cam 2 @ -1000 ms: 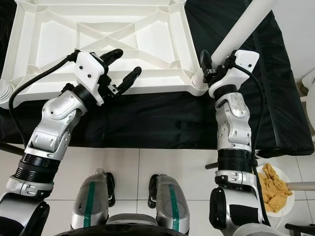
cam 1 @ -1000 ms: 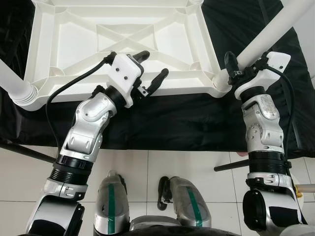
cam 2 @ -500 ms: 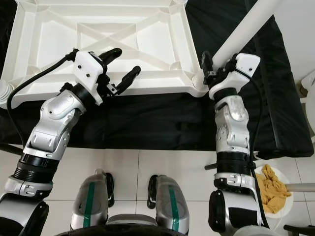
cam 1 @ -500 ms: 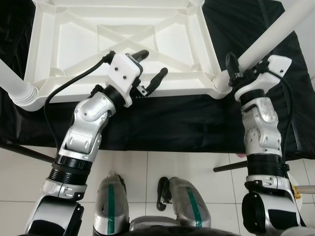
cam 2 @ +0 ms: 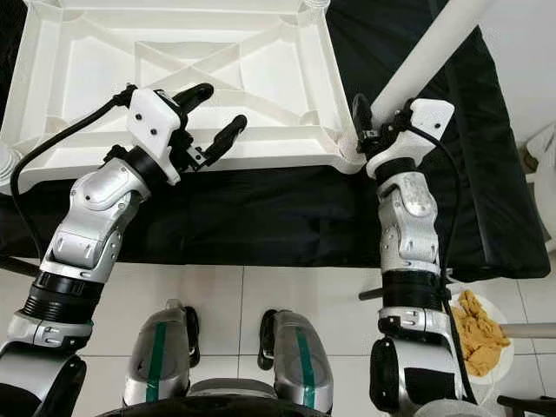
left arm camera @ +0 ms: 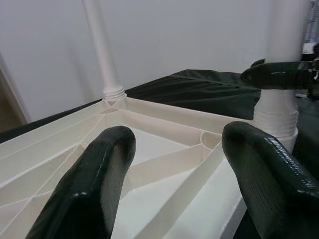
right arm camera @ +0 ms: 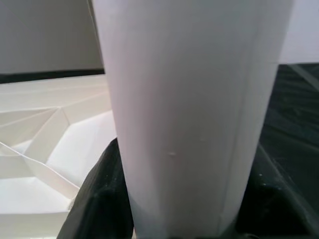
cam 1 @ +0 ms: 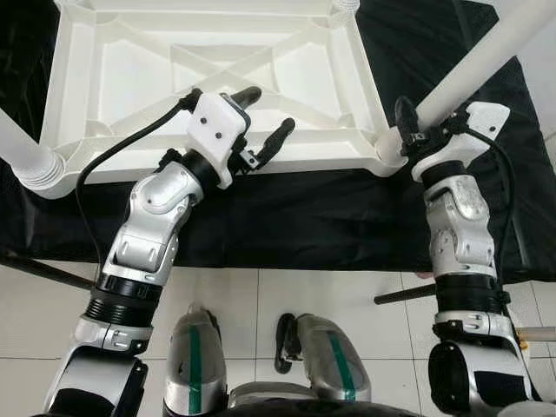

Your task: Building children table

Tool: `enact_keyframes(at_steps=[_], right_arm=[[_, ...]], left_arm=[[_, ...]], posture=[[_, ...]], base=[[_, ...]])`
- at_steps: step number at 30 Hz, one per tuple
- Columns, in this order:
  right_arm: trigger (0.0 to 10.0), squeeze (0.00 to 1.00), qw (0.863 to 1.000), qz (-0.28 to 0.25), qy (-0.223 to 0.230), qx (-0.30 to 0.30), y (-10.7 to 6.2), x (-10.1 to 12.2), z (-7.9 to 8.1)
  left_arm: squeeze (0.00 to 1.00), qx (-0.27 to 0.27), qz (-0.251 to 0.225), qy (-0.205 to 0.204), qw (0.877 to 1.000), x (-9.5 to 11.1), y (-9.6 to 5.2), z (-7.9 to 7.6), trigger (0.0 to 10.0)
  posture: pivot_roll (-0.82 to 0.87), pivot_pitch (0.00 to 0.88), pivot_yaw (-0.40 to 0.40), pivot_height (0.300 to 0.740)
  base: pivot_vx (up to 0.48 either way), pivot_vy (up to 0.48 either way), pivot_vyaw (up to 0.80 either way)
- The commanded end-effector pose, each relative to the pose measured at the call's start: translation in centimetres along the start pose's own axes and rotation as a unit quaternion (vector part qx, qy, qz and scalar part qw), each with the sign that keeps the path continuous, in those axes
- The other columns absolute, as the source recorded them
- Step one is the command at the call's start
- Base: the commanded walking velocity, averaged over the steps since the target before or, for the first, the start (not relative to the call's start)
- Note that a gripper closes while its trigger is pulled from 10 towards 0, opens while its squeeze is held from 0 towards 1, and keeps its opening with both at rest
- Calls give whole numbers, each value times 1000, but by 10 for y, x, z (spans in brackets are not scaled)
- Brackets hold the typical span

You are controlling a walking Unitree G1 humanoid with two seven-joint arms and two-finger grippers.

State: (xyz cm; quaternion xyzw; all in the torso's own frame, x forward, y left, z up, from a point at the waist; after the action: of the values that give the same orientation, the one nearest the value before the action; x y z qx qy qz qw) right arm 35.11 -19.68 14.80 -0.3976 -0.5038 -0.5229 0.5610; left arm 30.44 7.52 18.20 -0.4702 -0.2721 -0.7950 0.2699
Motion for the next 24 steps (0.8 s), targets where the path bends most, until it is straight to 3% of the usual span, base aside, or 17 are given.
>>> enact_keyframes(at_steps=[1,4,11,24], right_arm=[[10000,0,989,145,9,-23,-16,-63,-7],[10000,0,987,160,-6,-13,-7,-59,-6],[10000,0,987,163,-10,-3,-5,-59,-2],[10000,0,986,167,-4,-3,-16,-69,0]], left_arm=[[0,-1,3,-2,1000,0,-1,-2,10000],[0,-1,2,-2,1000,0,-1,-2,10000],[0,2,2,-1,1000,0,-1,-2,10000],[0,3,2,1,1000,0,-1,-1,10000]], posture=[[110,86,-47,740],[113,83,-51,740],[117,81,-56,740],[119,75,-57,740]], base=[[0,0,0],[0,0,0],[0,0,0],[0,0,0]])
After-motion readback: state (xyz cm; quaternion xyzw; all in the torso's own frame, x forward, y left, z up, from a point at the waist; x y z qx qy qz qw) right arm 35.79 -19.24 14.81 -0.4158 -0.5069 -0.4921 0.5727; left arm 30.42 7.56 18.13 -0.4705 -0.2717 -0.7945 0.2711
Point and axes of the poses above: a point about 5 cm out from each wrist's last joint towards the gripper, its own y axis pointing out of the wrist towards the gripper, its own x axis along the axis of the wrist's last joint, z = x × y, the point moved 3 cm from there along y, pointing out of the wrist towards the gripper, and after that the axes turned 7 degrees about y, right-handed, at the moved point
